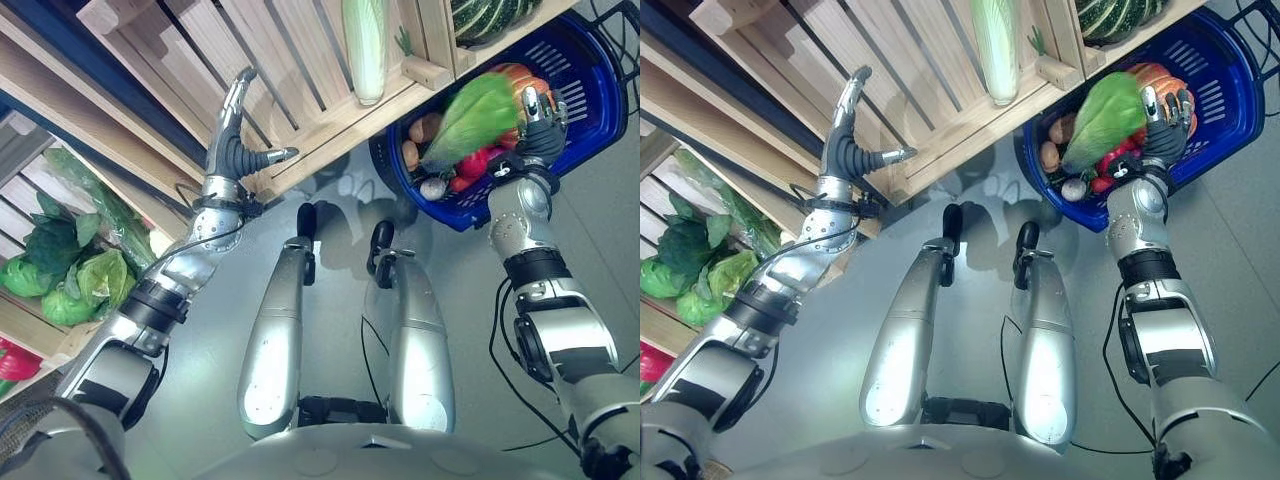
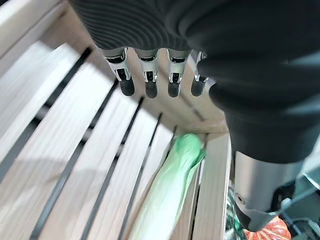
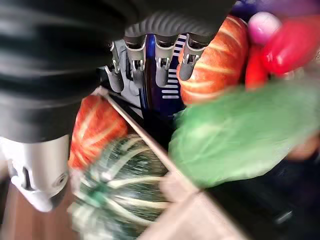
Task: Pick up fruits and vegetables into the basket
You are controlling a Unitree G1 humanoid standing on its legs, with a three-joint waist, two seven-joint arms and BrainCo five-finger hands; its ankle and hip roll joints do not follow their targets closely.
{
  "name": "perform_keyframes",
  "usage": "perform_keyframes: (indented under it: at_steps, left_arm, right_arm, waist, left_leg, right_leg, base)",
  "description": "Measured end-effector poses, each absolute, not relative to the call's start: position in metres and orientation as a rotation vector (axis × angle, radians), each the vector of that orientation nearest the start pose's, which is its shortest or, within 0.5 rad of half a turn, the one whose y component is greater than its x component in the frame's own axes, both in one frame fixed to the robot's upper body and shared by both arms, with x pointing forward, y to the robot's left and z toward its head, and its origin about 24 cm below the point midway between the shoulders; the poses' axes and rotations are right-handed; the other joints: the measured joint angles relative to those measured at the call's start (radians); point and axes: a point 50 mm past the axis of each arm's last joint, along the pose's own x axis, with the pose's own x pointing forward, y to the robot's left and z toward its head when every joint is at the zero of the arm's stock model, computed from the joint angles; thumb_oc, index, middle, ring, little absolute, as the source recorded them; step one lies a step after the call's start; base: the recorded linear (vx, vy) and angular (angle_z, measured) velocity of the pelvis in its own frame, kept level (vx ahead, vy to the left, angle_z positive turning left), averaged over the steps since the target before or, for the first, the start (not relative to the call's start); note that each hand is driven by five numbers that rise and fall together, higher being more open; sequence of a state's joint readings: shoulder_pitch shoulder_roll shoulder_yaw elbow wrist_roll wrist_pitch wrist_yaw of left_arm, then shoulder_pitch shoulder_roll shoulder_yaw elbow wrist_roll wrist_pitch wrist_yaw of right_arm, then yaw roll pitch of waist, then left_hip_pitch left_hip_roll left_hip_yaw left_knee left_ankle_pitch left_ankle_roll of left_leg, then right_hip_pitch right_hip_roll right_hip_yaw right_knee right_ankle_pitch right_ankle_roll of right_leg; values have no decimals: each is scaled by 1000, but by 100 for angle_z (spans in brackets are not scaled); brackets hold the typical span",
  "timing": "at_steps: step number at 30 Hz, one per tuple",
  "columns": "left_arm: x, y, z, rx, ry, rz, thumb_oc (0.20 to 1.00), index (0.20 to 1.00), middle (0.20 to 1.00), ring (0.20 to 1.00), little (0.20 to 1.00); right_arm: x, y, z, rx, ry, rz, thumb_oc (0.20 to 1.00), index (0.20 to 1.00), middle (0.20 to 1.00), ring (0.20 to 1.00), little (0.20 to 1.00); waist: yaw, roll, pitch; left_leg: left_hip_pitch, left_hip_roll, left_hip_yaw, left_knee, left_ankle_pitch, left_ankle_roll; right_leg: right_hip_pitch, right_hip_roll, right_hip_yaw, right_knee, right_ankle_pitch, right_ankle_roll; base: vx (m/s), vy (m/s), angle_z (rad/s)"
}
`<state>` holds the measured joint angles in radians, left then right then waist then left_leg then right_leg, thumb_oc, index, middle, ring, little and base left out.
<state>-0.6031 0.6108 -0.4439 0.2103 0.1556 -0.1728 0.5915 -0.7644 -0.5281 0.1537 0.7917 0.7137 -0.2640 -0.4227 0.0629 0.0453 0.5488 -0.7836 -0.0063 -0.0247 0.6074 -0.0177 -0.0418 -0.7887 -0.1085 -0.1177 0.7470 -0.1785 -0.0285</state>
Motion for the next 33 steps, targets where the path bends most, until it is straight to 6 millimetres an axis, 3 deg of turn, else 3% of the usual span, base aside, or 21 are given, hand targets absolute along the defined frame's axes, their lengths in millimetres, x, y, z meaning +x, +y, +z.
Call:
perform_keyframes:
  at_steps: [5,9,12,17,20,25,29,33]
  left_arm:
    - [346,173,199,878,-773,267,1000,1000,1000,1000,1000]
    - [357,162,217,1058,-888,285,1000,1000,1000,1000,1000]
    - [367,158,222,1199,-906,295,1000,1000,1000,1000,1000]
    - [378,174,222,1455,-867,366,1000,1000,1000,1000,1000]
    - [381,186,220,1546,-815,416,1000,1000,1000,1000,1000]
    - [384,208,217,1771,-730,490,1000,1000,1000,1000,1000]
    - [385,217,218,1873,-676,551,1000,1000,1000,1000,1000]
    - [388,233,228,1941,-584,669,1000,1000,1000,1000,1000]
  right_arm:
    - [376,-265,146,-30,-135,-552,1000,1000,1000,1000,1000]
    - [382,-256,153,-177,-128,-542,1000,1000,1000,1000,1000]
    - [384,-249,162,-211,-161,-525,1000,1000,1000,1000,1000]
    - [377,-222,174,-194,-273,-410,1000,1000,1000,1000,1000]
    - [366,-215,162,-167,-300,-357,1000,1000,1000,1000,1000]
    - [332,-186,126,11,-339,-136,1000,1000,1000,1000,1000]
    - [311,-184,96,132,-287,-41,1000,1000,1000,1000,1000]
    - [293,-183,80,176,-261,33,1000,1000,1000,1000,1000]
  waist:
    - [-21,-3,2]
    - [-53,-13,6]
    - [-81,-22,11]
    - [-140,-36,18]
    - [-170,-37,18]
    - [-228,-38,18]
    - [-273,-41,19]
    - [-299,-41,19]
  left_leg:
    - [7,5,3,28,-14,7]
    - [7,7,23,35,-20,15]
    - [1,14,53,53,-36,28]
    - [-31,42,101,100,-73,43]
    - [-36,44,117,105,-87,45]
    - [-61,61,162,103,-105,49]
    - [-72,66,196,102,-119,51]
    - [-105,75,228,95,-123,53]
  right_leg:
    - [9,3,9,6,-1,0]
    - [2,18,45,3,6,12]
    - [-14,27,74,3,12,22]
    - [-49,53,116,8,19,33]
    - [-64,59,138,15,16,38]
    - [-114,79,188,9,17,47]
    - [-148,87,224,7,17,56]
    - [-200,83,232,11,22,59]
  base:
    - [51,2,-6]
    - [35,39,-13]
    - [40,63,-29]
    - [26,80,-31]
    - [22,96,-17]
    - [-3,137,-27]
    - [-2,132,-23]
    - [-3,84,-21]
